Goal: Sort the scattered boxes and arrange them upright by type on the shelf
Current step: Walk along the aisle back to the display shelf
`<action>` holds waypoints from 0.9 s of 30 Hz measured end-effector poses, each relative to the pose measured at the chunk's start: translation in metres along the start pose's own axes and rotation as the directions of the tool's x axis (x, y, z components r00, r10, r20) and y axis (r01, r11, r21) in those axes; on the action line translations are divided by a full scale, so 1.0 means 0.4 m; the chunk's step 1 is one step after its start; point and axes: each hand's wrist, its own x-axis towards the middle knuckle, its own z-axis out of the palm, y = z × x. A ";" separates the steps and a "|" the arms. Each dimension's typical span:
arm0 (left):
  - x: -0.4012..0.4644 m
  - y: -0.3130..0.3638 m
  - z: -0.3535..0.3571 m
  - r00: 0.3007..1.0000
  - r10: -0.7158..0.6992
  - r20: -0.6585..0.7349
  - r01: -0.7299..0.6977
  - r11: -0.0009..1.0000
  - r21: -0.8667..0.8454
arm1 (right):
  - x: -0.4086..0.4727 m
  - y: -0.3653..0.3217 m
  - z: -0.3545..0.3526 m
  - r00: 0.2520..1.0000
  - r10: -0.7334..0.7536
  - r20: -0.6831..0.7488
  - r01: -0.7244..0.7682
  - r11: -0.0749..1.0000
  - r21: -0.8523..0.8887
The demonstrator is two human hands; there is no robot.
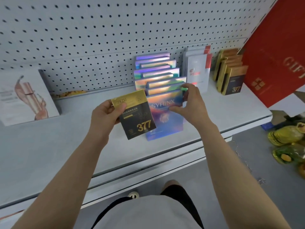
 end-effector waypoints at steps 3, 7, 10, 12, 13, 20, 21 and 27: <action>0.005 0.023 0.053 0.999 0.040 -0.008 -0.040 0.999 0.006 | 0.028 -0.022 -0.036 0.996 -0.031 -0.081 0.040 0.993 0.109; 0.015 0.048 0.187 0.995 0.096 -0.016 -0.096 0.995 0.002 | 0.077 -0.039 -0.114 0.994 -0.024 0.103 -0.025 0.893 0.450; 0.014 0.059 0.335 0.992 0.123 -0.016 -0.123 0.992 -0.024 | 0.106 0.003 -0.193 0.952 -0.084 0.296 -0.101 0.822 0.560; 0.009 0.057 0.441 0.989 0.145 -0.011 -0.145 0.989 -0.031 | 0.126 0.059 -0.255 0.936 -0.126 0.330 -0.080 0.835 0.544; 0.008 0.053 0.491 0.988 0.156 -0.009 -0.156 0.987 -0.024 | 0.136 0.092 -0.287 0.932 -0.130 0.338 -0.078 0.840 0.537; 0.036 -0.027 0.787 0.990 0.129 0.051 -0.137 0.966 0.220 | 0.204 0.391 -0.472 0.933 -0.074 0.353 -0.110 0.875 0.472; 0.043 -0.042 0.824 0.994 0.094 0.063 -0.108 0.953 0.283 | 0.213 0.436 -0.493 0.938 -0.049 0.343 -0.124 0.877 0.465; 0.090 -0.110 1.029 0.992 -0.070 0.108 0.008 0.870 0.493 | 0.279 0.622 -0.572 0.949 0.018 0.316 -0.129 0.934 0.334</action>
